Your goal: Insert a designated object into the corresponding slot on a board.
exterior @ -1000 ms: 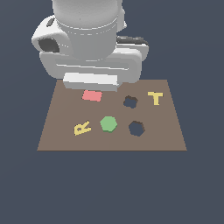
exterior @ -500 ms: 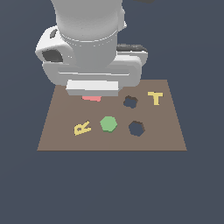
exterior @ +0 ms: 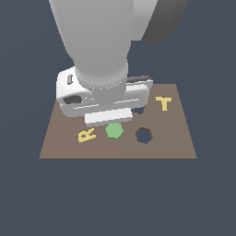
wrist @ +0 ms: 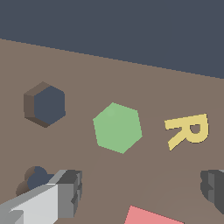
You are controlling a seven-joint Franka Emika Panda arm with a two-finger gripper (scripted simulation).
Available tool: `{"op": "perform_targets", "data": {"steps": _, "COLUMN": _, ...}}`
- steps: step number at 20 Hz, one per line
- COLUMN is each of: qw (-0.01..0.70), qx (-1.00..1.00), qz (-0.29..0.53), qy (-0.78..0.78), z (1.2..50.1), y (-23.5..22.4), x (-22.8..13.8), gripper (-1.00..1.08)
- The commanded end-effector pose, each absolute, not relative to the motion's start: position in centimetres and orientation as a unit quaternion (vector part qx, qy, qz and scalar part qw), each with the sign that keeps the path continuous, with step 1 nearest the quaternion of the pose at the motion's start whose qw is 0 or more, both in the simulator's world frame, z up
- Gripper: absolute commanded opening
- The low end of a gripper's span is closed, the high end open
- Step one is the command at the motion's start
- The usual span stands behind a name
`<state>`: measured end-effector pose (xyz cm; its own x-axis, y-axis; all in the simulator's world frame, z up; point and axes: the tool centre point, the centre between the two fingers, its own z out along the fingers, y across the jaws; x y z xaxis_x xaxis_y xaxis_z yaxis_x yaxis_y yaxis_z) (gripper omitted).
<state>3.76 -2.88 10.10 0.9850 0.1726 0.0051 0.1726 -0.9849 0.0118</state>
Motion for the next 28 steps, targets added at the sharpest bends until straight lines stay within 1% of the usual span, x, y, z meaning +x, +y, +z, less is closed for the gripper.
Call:
{"op": "perform_targets", "data": {"steps": 1, "qw": 0.003, "qx": 0.993, "qz": 0.002, "qy": 0.115, "z": 8.5, "y": -2.4, "x": 4.5, "gripper": 1.0}}
{"op": "perform_targets", "data": {"steps": 10, "qw": 0.0, "qx": 0.985, "qz": 0.0, "qy": 0.175, "z": 5.3, "y": -1.3, "x": 6.2, "gripper": 1.0}}
{"op": "perform_targets", "data": {"steps": 17, "qw": 0.0, "qx": 0.984, "qz": 0.0, "qy": 0.179, "z": 4.9, "y": -1.2, "x": 6.2, "gripper": 1.0}}
{"op": "perform_targets", "data": {"steps": 25, "qw": 0.0, "qx": 0.983, "qz": 0.0, "qy": 0.182, "z": 3.0, "y": -1.1, "x": 6.3, "gripper": 1.0}}
{"op": "perform_targets", "data": {"steps": 26, "qw": 0.0, "qx": 0.983, "qz": 0.0, "qy": 0.182, "z": 3.0, "y": -1.1, "x": 6.3, "gripper": -1.0}}
{"op": "perform_targets", "data": {"steps": 28, "qw": 0.0, "qx": 0.983, "qz": 0.0, "qy": 0.182, "z": 3.0, "y": -1.1, "x": 6.3, "gripper": -1.0}}
